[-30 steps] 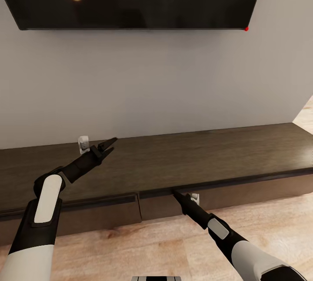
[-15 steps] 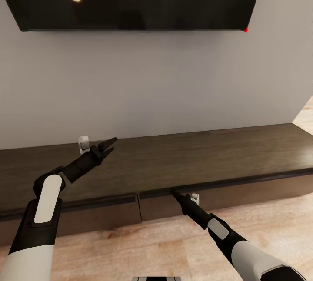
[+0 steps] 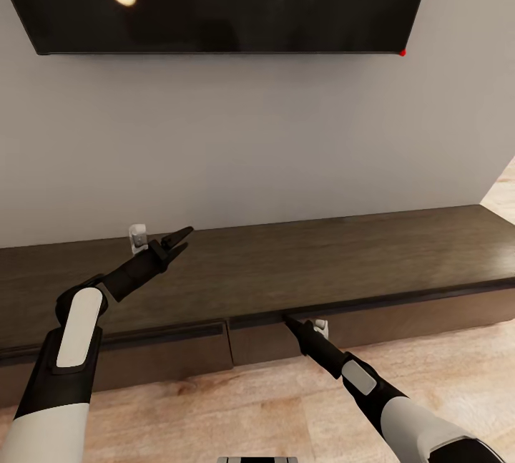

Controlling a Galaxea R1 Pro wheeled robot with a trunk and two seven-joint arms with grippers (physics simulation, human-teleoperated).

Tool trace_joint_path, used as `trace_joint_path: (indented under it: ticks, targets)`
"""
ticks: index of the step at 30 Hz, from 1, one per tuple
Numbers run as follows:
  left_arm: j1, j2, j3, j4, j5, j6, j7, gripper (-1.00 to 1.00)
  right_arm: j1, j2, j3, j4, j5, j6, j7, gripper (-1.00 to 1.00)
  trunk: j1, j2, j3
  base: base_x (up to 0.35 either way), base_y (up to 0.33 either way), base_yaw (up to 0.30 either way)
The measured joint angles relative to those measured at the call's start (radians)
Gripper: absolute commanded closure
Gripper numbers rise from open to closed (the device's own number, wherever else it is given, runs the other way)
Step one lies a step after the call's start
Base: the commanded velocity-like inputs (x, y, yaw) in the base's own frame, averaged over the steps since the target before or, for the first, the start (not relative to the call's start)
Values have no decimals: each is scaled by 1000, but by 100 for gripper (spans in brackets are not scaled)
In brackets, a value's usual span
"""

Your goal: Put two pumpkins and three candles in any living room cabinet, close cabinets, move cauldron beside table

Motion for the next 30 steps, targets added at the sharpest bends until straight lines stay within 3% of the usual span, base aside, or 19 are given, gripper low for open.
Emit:
trace_joint_path:
  ticks: [12, 16, 30]
  targets:
    - [0, 0, 1, 1, 0, 0, 0, -100, 0, 0, 1, 0, 0, 0, 1, 100, 0, 0, 0, -5, 0, 0]
    - [0, 0, 1, 2, 0, 0, 0, -100, -18, 0, 0, -2, 8, -6, -38, 100, 1, 0, 0, -216, 0, 0]
    - [0, 0, 0, 1, 0, 0, 1, -100, -19, 0, -40, -4, -8, -4, -59, 100, 1, 0, 0, -244, 0, 0]
